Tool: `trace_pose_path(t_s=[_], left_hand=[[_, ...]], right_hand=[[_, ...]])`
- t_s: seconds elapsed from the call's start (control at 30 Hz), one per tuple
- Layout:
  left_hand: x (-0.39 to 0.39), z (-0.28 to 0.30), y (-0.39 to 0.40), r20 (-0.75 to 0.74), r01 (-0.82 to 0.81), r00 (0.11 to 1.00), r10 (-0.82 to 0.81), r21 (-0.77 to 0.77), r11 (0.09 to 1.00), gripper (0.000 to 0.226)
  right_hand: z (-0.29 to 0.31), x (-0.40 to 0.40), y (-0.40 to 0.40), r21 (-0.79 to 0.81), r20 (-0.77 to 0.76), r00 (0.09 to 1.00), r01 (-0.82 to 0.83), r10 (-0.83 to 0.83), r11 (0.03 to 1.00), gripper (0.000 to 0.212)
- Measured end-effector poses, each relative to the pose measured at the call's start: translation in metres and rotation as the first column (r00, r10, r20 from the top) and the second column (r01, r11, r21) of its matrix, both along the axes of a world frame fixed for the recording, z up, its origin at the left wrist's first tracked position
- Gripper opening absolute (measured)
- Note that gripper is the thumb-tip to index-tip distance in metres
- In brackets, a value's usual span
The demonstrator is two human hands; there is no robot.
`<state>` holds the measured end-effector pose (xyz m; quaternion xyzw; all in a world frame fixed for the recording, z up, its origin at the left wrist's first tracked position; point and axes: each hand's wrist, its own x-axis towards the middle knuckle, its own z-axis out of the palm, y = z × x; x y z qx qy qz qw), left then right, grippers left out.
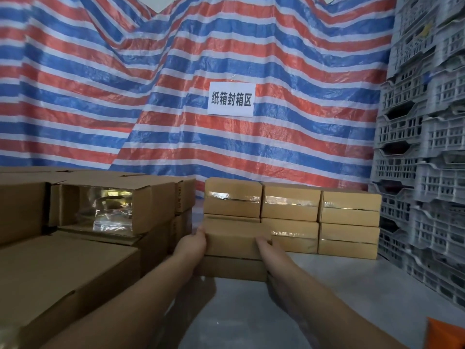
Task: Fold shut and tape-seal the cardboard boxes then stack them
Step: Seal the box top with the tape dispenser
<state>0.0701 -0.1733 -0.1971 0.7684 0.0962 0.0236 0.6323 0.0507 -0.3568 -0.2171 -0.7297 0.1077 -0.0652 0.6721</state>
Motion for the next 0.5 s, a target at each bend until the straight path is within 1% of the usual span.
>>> trace_pose_path(t_s=[0.1,0.3,0.4,0.5], left_hand=[[0.021,-0.001,-0.001,-0.011,0.003,1.000,-0.003,-0.037,0.999,0.064],[0.047,-0.003,-0.008,-0.004,-0.090,0.996,0.090,0.055,0.994,0.060],[0.052,-0.003,-0.011,-0.001,-0.129,0.992,0.130,0.109,0.986,0.060],[0.053,-0.002,-0.014,-0.005,-0.140,0.990,0.142,0.131,0.981,0.058]], right_hand=[[-0.002,0.021,-0.001,0.024,0.024,1.000,0.001,-0.001,1.000,0.074],[-0.002,0.042,0.003,-0.018,0.036,0.999,0.016,-0.015,1.000,0.074],[-0.002,0.044,0.003,-0.020,0.042,0.999,-0.001,0.001,1.000,0.077],[-0.002,0.045,0.000,-0.012,0.039,0.999,-0.021,0.021,1.000,0.083]])
